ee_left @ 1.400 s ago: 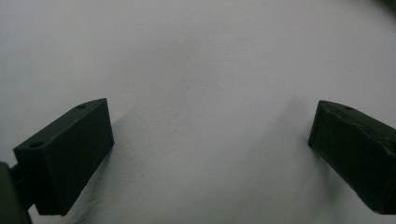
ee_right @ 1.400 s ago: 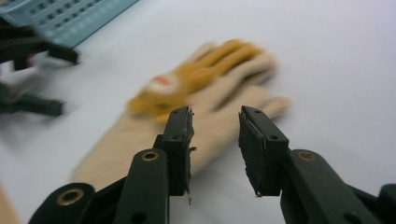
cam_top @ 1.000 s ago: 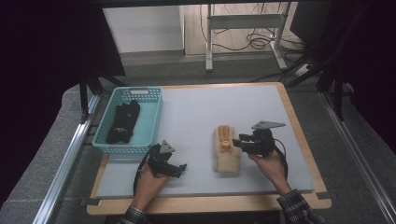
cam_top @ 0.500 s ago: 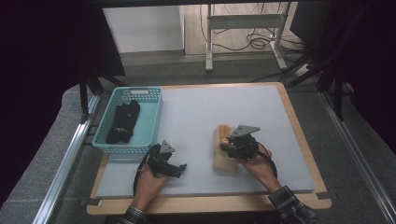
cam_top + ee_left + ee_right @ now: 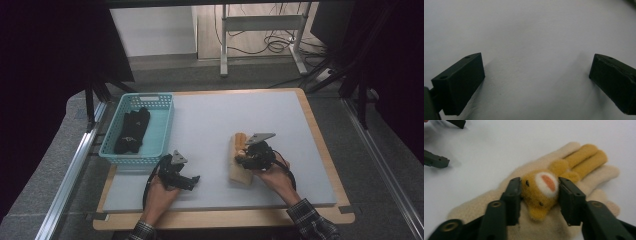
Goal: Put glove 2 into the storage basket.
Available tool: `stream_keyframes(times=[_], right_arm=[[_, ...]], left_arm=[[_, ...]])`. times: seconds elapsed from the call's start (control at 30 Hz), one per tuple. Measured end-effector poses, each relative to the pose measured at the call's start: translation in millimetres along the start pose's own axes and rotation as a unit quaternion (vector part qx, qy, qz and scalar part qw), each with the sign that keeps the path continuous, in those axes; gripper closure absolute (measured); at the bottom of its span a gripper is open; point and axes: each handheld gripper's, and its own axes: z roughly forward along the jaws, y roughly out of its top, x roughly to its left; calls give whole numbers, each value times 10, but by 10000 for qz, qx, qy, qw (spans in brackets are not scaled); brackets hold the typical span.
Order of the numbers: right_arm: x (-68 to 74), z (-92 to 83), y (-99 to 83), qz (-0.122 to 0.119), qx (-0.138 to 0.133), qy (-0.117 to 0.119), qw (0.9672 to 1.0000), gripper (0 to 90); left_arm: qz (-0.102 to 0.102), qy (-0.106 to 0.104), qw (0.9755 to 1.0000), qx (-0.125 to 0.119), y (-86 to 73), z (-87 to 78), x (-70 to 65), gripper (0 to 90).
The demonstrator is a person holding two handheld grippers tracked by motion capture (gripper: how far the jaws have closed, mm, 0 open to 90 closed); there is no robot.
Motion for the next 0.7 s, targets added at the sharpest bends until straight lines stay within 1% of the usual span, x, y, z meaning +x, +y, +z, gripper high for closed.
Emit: stream_keyframes(times=[0.03,0.07,0.13,0.17,0.2,0.23,0.27,0.3,0.33,0.37,0.43,0.5,0.57,0.6,0.63,0.7], right_arm=[[-14,-40,4,14,-120,-12,9999,426],[-34,-98,7,61,-244,-19,9997,415],[-90,-211,-12,111,-409,-59,9991,411],[-142,-284,-47,141,-438,-134,9989,417],[-188,-330,-92,190,-446,-168,9987,440],[-229,-366,-149,263,-414,-163,9987,486],[-263,-387,-216,324,-378,-155,9986,552],[-283,-397,-290,349,-334,-115,9988,637],[-288,-393,-367,361,-272,-49,9990,721],[-283,-377,-440,342,-202,2,9992,778],[-250,-325,-563,342,-97,135,9993,846],[-199,-260,-640,314,-39,268,9991,860],[-143,-191,-671,237,6,323,9992,861],[-119,-160,-675,216,10,364,9991,863],[-100,-142,-671,202,-55,381,9991,865],[-66,-112,-644,171,-56,401,9990,864]], left_arm=[[-11,-6,10000,-1,0,1,-1,2],[-10,-7,10000,-1,0,0,-1,2],[-19,-7,10000,-1,-1,1,-2,2],[-29,-11,10000,-2,-1,1,-3,2],[-31,-13,10000,-2,-1,1,-3,2],[-32,-14,10000,-3,-1,1,-3,2],[-33,-13,10000,-2,-1,1,-3,2],[-30,-13,10000,-1,-1,1,-3,2],[-31,-13,10000,-1,-1,1,-3,2],[-31,-14,10000,1,-1,1,-3,2],[-31,-15,10000,1,0,1,-2,2],[-32,-15,10000,0,0,1,-2,2],[-31,-14,10000,-1,-1,0,-2,2],[-31,-14,10000,-1,-1,0,-2,2],[-32,-15,10000,-1,-1,-1,-1,2],[-33,-18,10000,1,0,-2,0,3]])
